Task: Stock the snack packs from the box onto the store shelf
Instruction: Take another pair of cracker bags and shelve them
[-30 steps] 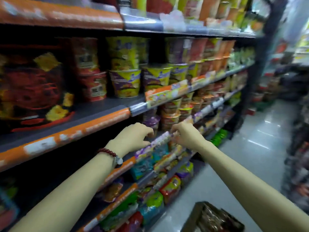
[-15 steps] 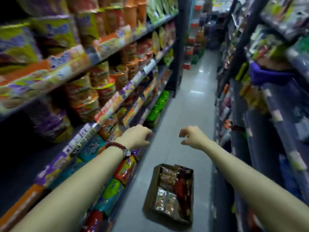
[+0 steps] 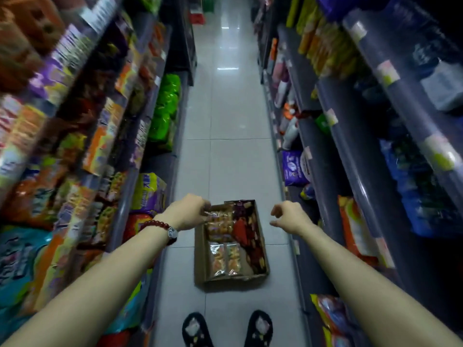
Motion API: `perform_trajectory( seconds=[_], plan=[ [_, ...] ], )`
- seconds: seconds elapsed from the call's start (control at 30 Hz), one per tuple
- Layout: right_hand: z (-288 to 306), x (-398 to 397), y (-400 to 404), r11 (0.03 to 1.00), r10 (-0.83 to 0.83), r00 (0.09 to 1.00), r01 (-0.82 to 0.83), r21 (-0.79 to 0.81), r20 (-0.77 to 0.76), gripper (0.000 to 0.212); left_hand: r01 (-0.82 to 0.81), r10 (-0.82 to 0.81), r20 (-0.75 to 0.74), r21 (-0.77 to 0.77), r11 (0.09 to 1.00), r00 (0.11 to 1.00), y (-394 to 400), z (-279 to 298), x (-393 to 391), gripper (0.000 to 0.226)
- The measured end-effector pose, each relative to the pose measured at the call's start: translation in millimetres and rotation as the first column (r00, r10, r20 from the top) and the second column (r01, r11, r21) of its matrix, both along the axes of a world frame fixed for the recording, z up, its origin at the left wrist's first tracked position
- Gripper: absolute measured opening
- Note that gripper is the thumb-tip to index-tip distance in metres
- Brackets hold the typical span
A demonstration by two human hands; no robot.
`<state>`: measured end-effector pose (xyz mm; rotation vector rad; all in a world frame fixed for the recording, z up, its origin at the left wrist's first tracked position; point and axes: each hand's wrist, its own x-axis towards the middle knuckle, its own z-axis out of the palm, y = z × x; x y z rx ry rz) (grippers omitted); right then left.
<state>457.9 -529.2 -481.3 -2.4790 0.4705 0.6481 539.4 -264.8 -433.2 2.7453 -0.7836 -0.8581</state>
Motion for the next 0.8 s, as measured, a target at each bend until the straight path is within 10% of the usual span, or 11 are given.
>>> perform_trajectory(
  seconds=[0.5,0.8],
  plan=[
    [-343,19,-29,0.975,-0.216,0.973,0.211,0.073,0.077,0.02,-0.108,0.103,-0.054,-0.102,0.989,0.993,-37,-367,34,0.028],
    [-497,59,-45,0.939,-0.343,0.876,0.311,0.147,0.34,0.02,-0.274,0.335,0.08,-0.417,0.866,0.939,-53,-533,93,0.024]
  ],
)
